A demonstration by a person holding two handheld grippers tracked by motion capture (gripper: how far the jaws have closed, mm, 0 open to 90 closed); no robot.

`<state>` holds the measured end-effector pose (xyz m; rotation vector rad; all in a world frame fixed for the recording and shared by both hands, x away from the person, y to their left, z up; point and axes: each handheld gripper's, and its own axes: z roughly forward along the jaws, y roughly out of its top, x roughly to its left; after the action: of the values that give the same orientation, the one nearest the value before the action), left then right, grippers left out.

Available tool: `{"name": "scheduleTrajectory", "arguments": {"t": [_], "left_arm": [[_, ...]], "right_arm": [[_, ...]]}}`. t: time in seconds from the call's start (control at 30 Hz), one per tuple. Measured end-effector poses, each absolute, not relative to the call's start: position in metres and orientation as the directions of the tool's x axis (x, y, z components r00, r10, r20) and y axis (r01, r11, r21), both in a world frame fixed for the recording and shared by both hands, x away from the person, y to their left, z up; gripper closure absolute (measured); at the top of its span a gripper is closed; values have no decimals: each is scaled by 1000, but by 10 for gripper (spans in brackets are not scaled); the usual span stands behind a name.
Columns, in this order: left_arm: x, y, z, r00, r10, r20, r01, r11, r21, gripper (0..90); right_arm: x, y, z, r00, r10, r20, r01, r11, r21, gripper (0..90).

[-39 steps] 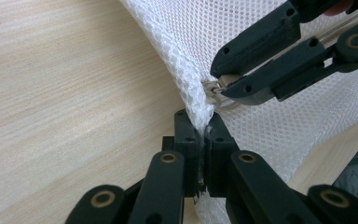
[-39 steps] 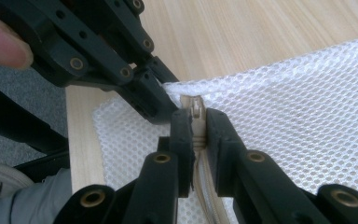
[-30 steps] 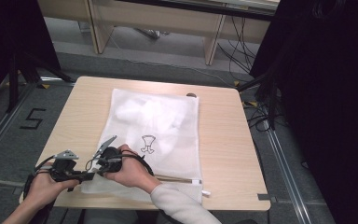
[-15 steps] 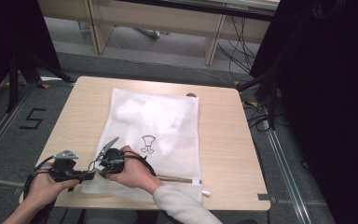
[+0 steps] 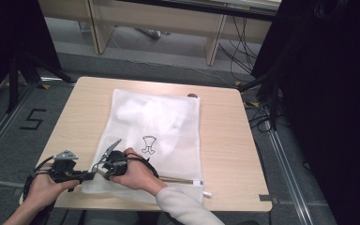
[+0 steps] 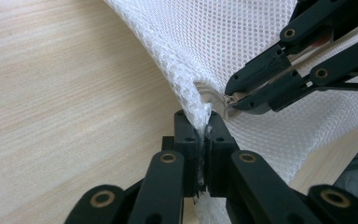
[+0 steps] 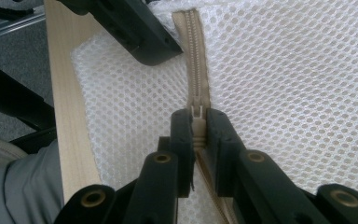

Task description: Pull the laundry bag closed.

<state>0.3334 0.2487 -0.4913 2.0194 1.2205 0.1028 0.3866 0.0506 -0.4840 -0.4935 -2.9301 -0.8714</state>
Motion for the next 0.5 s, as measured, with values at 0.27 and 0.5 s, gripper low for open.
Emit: {"name": "scheduleTrajectory", "arguments": {"t": [0.27, 0.5], "left_arm": [[334, 249, -492, 544, 782, -305, 726, -256, 638, 855], [334, 249, -494, 538, 785, -309, 723, -240, 648, 854]], "right_arm": [[385, 41, -485, -948, 293, 128, 316, 796, 516, 826], [384, 35, -486, -947, 296, 126, 318, 797, 514, 826]]}}
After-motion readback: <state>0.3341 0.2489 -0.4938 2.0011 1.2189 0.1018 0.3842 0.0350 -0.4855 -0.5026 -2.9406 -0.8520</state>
